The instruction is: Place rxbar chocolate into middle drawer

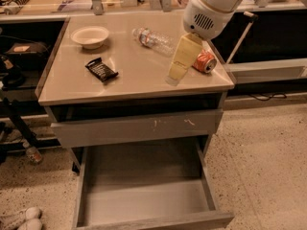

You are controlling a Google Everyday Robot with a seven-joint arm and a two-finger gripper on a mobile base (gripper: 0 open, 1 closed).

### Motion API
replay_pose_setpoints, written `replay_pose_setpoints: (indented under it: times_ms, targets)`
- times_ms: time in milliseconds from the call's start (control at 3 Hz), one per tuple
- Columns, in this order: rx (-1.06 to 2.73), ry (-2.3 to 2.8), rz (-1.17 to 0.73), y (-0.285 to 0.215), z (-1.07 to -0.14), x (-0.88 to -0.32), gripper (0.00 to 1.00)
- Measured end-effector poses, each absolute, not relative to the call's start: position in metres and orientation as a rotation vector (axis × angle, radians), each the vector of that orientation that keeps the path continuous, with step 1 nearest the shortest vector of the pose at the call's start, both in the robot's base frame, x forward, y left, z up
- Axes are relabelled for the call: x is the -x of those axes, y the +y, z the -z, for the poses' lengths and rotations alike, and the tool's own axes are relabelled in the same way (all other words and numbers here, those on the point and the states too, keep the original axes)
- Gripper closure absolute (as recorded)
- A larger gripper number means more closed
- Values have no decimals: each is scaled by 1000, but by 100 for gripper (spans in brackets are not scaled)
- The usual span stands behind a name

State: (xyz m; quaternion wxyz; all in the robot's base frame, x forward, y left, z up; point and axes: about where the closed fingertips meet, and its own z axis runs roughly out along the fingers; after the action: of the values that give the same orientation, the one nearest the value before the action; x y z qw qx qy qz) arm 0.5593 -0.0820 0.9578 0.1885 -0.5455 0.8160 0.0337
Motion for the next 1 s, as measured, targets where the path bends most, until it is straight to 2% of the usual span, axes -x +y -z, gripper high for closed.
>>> replay_pose_setpoints:
  times_ms: [333,667,1000]
  targets:
    - [1551,2262,-132,-65,-950,-558,0]
    - [1611,2266,-211,8,-919,-598,0]
    - [1611,2265,-211,8,-919,-598,0]
